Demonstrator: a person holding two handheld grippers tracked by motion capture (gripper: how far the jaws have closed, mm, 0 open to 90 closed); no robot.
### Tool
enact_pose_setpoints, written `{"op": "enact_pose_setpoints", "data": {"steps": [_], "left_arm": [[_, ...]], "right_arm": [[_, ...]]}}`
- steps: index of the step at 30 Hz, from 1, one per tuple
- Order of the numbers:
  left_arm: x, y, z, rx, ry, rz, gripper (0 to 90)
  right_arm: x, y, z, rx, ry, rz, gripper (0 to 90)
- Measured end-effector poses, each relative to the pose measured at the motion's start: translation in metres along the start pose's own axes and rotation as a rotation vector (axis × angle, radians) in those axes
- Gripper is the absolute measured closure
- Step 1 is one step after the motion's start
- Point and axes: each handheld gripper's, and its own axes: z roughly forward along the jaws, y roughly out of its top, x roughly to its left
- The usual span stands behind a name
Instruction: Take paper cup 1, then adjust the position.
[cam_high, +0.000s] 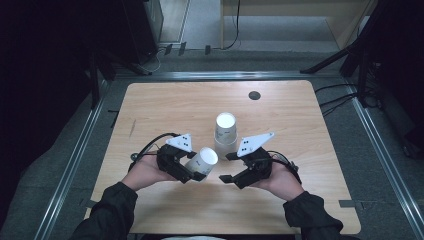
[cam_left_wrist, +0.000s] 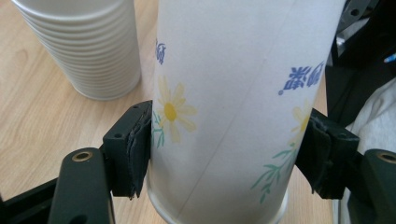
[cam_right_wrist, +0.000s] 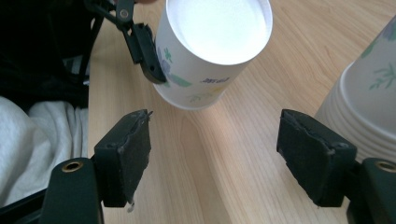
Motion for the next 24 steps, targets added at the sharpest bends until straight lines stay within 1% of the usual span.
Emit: {"op": "enact_pose_setpoints", "data": {"steps": [3,5,7,13,18,20,22,24], "left_arm": [[0.0,0.001,0.003,0.043,0.007,0.011,27.7],[0.001,0.002,0.004,0.083,0.015,0.023,27.6],[0.001,0.002,0.006,0.107,0.018,0.028,27.6],[0.005,0.004,0.011,0.148,0.018,0.034,27.6],[0.001,0.004,0.018,0.198,0.031,0.059,27.5],[-0.001,0.004,0.02,0.218,0.029,0.066,27.4],[-0.002,0.004,0.023,0.234,0.022,0.071,27.4],[-0.004,0.004,0.025,0.246,0.019,0.075,27.4]], "right_arm": [[0.002,-0.004,0.0,0.014,-0.004,-0.004,26.0],[0.002,-0.005,0.001,0.017,-0.007,-0.005,25.9],[0.003,-0.006,0.002,0.018,-0.009,-0.006,26.0],[0.003,-0.008,0.007,0.021,-0.006,-0.012,25.9],[0.001,-0.009,0.013,0.029,0.001,-0.01,25.9],[0.001,-0.009,0.015,0.037,0.011,-0.007,25.9],[0.001,-0.01,0.017,0.045,0.015,-0.021,26.0],[0.001,-0.01,0.019,0.052,0.02,-0.022,26.0]]}}
